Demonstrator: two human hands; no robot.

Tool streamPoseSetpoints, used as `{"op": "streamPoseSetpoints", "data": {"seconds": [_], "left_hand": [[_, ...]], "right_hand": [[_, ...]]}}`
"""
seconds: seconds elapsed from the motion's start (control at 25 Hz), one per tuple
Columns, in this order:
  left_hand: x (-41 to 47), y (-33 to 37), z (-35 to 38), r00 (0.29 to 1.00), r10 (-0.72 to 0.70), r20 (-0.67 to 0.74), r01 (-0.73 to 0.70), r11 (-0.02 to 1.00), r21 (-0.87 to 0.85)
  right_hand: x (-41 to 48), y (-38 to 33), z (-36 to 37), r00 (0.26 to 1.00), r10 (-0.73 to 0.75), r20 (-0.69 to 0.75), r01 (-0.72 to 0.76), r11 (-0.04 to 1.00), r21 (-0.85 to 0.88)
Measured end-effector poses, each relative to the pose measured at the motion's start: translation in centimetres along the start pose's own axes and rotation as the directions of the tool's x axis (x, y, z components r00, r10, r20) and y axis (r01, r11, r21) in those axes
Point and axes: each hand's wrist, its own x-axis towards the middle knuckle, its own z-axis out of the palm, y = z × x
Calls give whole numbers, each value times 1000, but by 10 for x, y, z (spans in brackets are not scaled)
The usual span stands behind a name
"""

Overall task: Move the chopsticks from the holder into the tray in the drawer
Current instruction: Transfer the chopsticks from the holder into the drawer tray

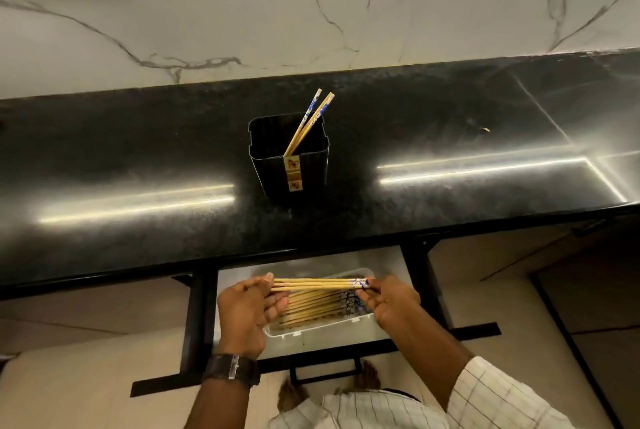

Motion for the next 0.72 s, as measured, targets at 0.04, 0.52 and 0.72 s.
{"op": "streamPoseSetpoints", "data": {"seconds": [0.04, 0.52, 0.72], "left_hand": [[-1, -8, 6, 999, -37, -34, 32, 991, -133], [53, -59, 38, 790, -514, -335, 274, 784, -558], [61, -62, 45, 751, -580, -314, 316, 734, -601]], "right_hand": [[3, 6, 2, 1000, 25, -3, -25, 1000, -12], [53, 23, 20, 955, 217, -203, -248, 958, -145], [48, 13, 31, 956, 197, -216, -236, 956, -172]]}}
